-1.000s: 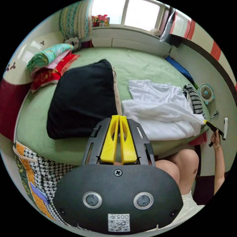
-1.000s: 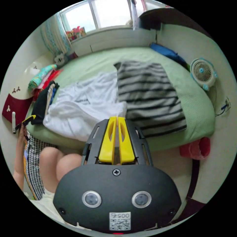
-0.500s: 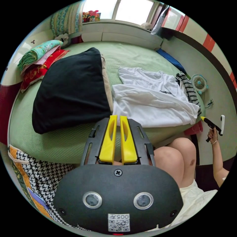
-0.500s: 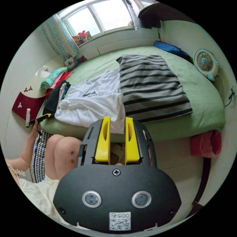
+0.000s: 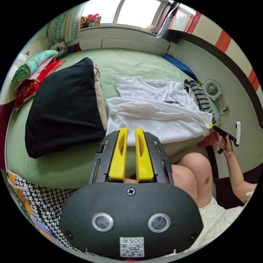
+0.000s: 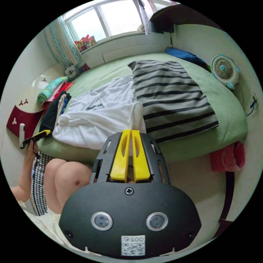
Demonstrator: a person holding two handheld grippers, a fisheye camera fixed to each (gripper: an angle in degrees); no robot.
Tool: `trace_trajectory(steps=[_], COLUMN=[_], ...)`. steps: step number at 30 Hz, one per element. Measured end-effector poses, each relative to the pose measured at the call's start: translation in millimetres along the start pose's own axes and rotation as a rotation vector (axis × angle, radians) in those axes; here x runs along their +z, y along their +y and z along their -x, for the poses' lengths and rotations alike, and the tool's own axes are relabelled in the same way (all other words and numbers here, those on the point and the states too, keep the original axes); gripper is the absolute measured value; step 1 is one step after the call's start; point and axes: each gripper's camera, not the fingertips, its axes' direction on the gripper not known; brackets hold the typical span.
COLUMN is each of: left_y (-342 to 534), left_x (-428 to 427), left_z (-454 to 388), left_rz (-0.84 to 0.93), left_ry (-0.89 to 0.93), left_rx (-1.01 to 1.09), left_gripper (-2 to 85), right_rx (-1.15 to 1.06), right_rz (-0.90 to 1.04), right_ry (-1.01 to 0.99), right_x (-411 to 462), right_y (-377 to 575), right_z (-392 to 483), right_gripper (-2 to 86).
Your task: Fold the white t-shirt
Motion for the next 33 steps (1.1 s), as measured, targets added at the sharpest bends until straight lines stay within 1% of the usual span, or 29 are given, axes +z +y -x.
trace_trajectory(steps=[5, 8, 12, 15, 17, 20, 26, 28, 31, 33], left_y=[-6, -12, -26, -40, -46, -55, -59, -57, -51, -45], left_x=[4, 8, 7, 11, 12, 16, 25, 22, 11, 2], left_z=[0, 2, 5, 11, 15, 19, 22, 25, 25, 24], left_rz=[-0.002, -0.005, -0.038, -0.011, -0.015, -0.005, 0.054, 0.064, 0.052, 0.045], left_ry=[0.020, -0.018, -0.126, -0.116, -0.104, -0.102, -0.077, -0.033, -0.024, -0.019], left_rx=[-0.027, -0.048, -0.073, -0.091, -0.096, -0.097, -0.108, -0.128, -0.131, -0.120], left_gripper=[7.3, 9.8, 11.9, 16.3, 16.9, 16.0, 11.2, 9.3, 5.1, 4.5], right_rx=[0.088, 0.109, 0.085, 0.073, 0.066, 0.060, 0.074, 0.077, 0.080, 0.078], right_rz=[-0.136, -0.185, -0.165, -0.152, -0.154, -0.149, -0.138, -0.137, -0.134, -0.139], right_ry=[-0.105, -0.144, -0.117, -0.110, -0.104, -0.100, -0.098, -0.098, -0.097, -0.100], right_x=[-54, -76, -82, -84, -88, -91, -100, -104, -113, -121], right_y=[9, 14, 15, 16, 18, 21, 28, 31, 37, 40], right_z=[-10, -12, -7, -3, -1, 1, -1, -1, 0, 1], right_gripper=[-0.9, -0.9, -0.9, -0.9, -0.9, -0.9, -0.9, -0.9, -0.9, -0.9])
